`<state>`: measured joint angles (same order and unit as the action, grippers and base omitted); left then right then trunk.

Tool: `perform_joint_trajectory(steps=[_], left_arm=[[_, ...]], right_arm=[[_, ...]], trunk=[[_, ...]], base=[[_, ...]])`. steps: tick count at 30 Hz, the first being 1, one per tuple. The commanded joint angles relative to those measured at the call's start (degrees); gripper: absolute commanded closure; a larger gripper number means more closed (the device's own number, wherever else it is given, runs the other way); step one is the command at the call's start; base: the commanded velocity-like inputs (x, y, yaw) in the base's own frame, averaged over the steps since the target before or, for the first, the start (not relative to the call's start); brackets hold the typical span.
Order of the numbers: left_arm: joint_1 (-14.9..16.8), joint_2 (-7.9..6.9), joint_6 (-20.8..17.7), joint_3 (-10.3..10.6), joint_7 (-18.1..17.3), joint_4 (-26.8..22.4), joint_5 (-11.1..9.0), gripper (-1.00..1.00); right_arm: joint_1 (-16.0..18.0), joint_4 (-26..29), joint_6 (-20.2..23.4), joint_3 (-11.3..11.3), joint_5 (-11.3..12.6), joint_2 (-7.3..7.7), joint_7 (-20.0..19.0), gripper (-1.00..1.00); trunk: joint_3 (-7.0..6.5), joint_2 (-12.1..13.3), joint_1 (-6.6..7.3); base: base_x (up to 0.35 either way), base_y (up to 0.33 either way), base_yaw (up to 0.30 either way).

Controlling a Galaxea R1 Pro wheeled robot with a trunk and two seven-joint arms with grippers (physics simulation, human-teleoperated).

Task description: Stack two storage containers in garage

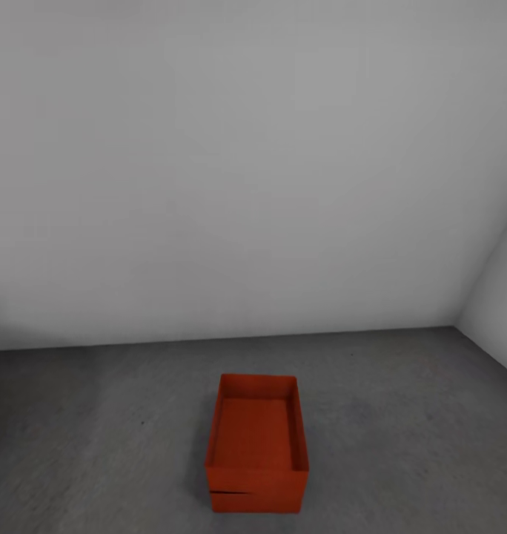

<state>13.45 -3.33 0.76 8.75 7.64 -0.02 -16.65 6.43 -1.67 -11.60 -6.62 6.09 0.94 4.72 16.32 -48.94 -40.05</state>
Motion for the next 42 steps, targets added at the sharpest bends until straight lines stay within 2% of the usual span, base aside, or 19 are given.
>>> perform_joint_trajectory(steps=[1, 4, 12, 24, 42], left_arm=[[-1.03, -0.65, 0.12, 0.56, 0.09, 0.0, -0.42, -1.0], [-2.18, -1.37, 0.21, 0.61, -0.64, 0.01, -0.36, -1.0], [-2.92, -1.8, 0.52, 0.65, -4.81, -0.25, 0.06, -1.0], [-2.99, -1.67, 2.26, 0.5, -5.35, -1.7, -0.28, -1.0], [-2.99, -1.68, 2.4, 0.4, -5.36, -1.82, -0.31, -1.0]], right_arm=[[0.08, -0.18, -0.35, -0.5, 0.59, -0.05, 0.03, -1.0], [0.08, -0.18, -0.35, -0.5, 0.56, -0.06, 0.03, -1.0], [0.08, -0.18, -0.35, -0.5, 0.51, -0.06, 0.03, -1.0], [0.08, -0.18, -0.35, -0.5, 0.49, -0.07, 0.03, -1.0], [0.08, -0.18, -0.35, -0.5, 0.45, -0.14, 0.03, -1.0]], trunk=[[-0.04, -0.05, -0.01], [-0.32, -0.05, -0.01], [-1.07, -0.05, -0.01], [-2.19, -0.05, -0.01], [-3.88, -0.05, -0.01]], base=[[0.0, 0.0, 0.0], [0.0, 0.0, 0.0], [0.0, 0.0, 0.0], [0.0, 0.0, 0.0], [0.0, 0.0, 0.0]])
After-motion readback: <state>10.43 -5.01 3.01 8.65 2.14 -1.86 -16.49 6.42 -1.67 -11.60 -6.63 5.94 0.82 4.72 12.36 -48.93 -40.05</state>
